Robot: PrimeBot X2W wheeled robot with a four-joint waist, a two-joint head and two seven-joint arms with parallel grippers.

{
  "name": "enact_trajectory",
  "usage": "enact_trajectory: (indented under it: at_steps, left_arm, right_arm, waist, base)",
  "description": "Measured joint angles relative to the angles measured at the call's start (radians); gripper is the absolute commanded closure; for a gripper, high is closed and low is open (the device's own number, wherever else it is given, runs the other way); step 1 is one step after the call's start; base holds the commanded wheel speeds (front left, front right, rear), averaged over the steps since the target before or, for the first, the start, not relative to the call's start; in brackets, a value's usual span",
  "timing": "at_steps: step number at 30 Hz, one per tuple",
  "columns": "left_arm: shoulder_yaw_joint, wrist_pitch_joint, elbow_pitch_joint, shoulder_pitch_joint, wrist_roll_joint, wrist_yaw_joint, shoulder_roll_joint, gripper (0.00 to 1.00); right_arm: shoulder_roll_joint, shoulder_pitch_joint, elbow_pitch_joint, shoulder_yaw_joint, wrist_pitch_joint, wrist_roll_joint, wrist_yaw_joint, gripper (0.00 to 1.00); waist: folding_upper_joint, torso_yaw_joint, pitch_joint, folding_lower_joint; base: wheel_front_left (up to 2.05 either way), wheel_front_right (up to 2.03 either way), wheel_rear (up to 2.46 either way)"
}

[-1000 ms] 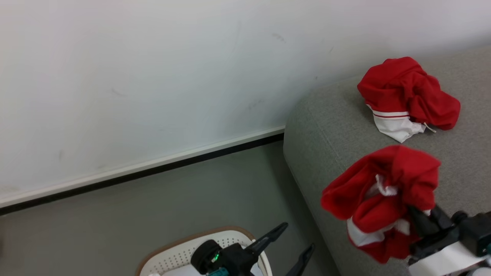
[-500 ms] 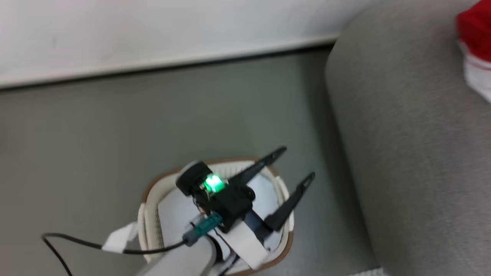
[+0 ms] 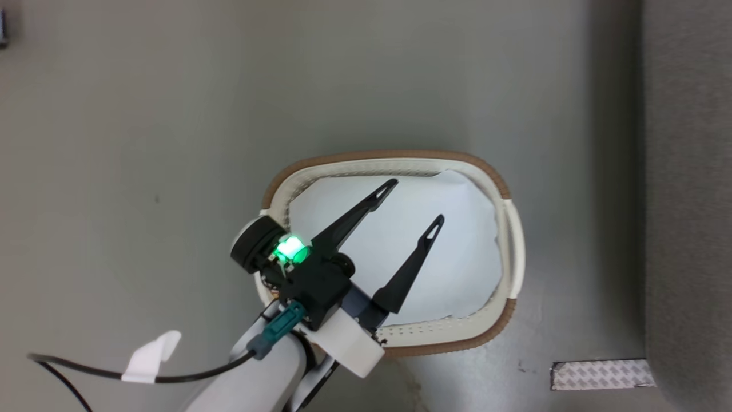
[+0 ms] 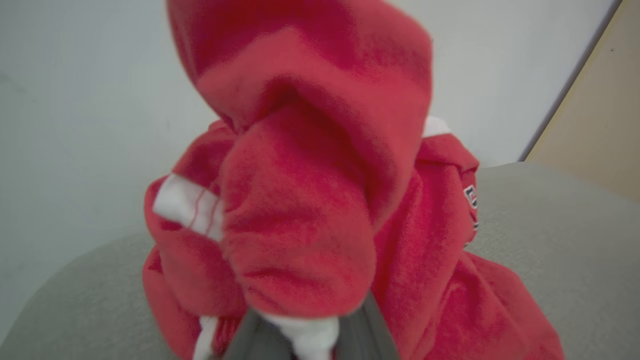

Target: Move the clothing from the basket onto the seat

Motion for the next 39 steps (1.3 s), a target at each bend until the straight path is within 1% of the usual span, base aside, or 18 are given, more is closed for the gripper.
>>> enact_trajectory:
  at_steps: [1,2,5,7,10,14,16,20,23,28,30,34,39]
  left_arm:
    - [0.0,-0.004,0.003,0.007,0.0,0.002,0.003,0.0]
    - [0.001,-0.007,0.007,0.014,0.0,0.003,0.007,0.0]
    - [0.015,-0.008,0.014,0.034,-0.01,0.012,0.022,0.0]
    - [0.028,-0.014,0.015,0.038,-0.016,0.021,0.034,0.0]
    - [0.044,-0.017,0.02,0.047,-0.026,0.029,0.042,0.0]
    - [0.056,-0.032,0.044,0.071,-0.058,0.034,0.041,0.0]
    - [0.062,-0.035,0.062,0.092,-0.072,0.038,0.039,0.0]
    - [0.077,-0.052,0.109,0.156,-0.097,0.061,0.033,0.0]
    - [0.091,-0.06,0.136,0.21,-0.13,0.076,0.026,0.0]
    - [0.127,-0.069,0.185,0.295,-0.159,0.108,0.015,0.0]
    - [0.148,-0.07,0.205,0.327,-0.185,0.119,0.01,0.0]
    - [0.19,-0.073,0.248,0.391,-0.201,0.135,0.009,0.0]
    - [0.265,-0.075,0.273,0.468,-0.2,0.139,0.011,0.0]
  right_arm:
    - [0.016,0.01,0.026,-0.019,-0.009,-0.029,0.0,0.51]
    - [0.029,0.02,0.048,-0.039,-0.015,-0.045,0.0,0.0]
    - [0.057,0.04,0.077,-0.073,-0.026,-0.086,0.0,0.0]
    - [0.068,0.049,0.068,-0.061,-0.03,-0.094,0.0,0.0]
    - [0.092,0.111,0.008,-0.014,-0.03,-0.102,0.0,0.0]
    - [0.108,0.246,-0.075,0.028,-0.031,-0.087,0.0,0.0]
    - [0.123,0.333,-0.113,0.054,-0.032,-0.078,0.0,0.0]
    - [0.158,0.507,-0.179,0.079,-0.031,-0.032,0.0,0.0]
    - [0.173,0.618,-0.255,0.097,-0.031,-0.019,0.0,0.0]
    - [0.238,0.777,-0.404,0.147,-0.032,0.014,0.0,0.0]
    - [0.271,0.838,-0.461,0.176,-0.032,0.021,0.0,0.0]
    - [0.344,0.959,-0.563,0.249,-0.032,0.03,0.0,0.0]
    - [0.395,1.071,-0.637,0.36,-0.032,0.039,0.0,0.0]
  waist:
    - [0.0,0.012,0.009,0.0]
    - [0.0,0.022,0.014,0.0]
    - [0.0,0.035,0.008,-0.0001]
    - [0.0,0.032,-0.007,-0.0002]
    - [0.0,0.019,-0.042,-0.0002]
    - [0.0,0.005,-0.105,-0.0002]
    - [0.0,0.001,-0.146,-0.0003]
    - [0.0,-0.004,-0.243,-0.0005]
    - [0.0,-0.005,-0.323,-0.0006]
    - [0.0,0.002,-0.456,-0.0007]
    - [0.0,0.009,-0.506,-0.0008]
    - [0.0,0.031,-0.6,-0.0009]
    - [0.0,0.063,-0.696,-0.0008]
  base:
    - [0.0,0.0,0.0]
    - [0.0,0.0,0.0]
    - [0.0,0.0,0.0]
    - [0.0,0.0,0.0]
    - [0.0,0.0,0.0]
    - [0.0,0.0,0.0]
    - [0.0,0.0,0.0]
    - [0.0,0.0,0.0]
    - [0.0,0.0,0.0]
    - [0.0,0.0,0.0]
    - [0.0,0.0,0.0]
    - [0.0,0.0,0.0]
    - [0.0,0.0,0.0]
